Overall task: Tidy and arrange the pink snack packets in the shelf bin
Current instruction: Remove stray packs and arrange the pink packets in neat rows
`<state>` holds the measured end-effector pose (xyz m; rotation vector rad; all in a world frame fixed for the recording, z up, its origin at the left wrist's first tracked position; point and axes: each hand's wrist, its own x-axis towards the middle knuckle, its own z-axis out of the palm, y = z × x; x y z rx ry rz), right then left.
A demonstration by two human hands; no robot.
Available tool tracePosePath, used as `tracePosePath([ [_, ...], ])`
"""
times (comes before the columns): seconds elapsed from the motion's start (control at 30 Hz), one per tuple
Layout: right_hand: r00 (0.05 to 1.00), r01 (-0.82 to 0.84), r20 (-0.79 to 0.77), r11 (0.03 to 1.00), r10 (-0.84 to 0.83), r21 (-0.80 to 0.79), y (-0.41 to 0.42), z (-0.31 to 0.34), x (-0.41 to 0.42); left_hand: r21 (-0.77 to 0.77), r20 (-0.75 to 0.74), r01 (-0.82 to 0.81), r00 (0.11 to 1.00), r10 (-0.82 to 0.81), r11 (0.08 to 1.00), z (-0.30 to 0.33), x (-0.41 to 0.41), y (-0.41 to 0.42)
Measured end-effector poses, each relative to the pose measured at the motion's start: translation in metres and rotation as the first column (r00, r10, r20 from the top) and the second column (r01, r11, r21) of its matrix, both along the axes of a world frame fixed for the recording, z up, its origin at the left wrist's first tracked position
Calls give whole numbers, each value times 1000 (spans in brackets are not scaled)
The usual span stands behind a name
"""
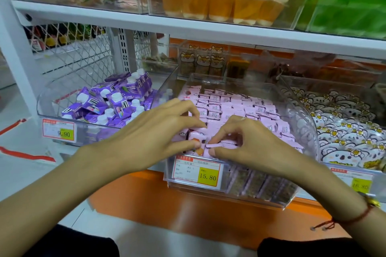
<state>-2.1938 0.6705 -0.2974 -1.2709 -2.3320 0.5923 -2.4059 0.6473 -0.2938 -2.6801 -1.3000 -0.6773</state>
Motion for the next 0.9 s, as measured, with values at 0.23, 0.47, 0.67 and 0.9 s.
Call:
tracePosePath([
  [0.23, 999, -30, 24, 998, 29, 53, -1, -5, 4, -19, -77, -26, 997, 25, 999, 0, -4, -1],
  [0.47, 997, -61, 64, 984, 51, 166, -3, -6, 7, -78, -153, -31, 988, 18, 996, -1, -3, -1],
  [0.67, 994, -72, 103, 969, 49, 236, -5, -5, 6, 33, 41, -96, 995, 94, 995, 4, -4, 7],
  [0.9, 935, -182, 335, 969, 118, 165, -10, -11, 6, -162, -229, -96, 972, 57, 982, 14, 6, 35],
])
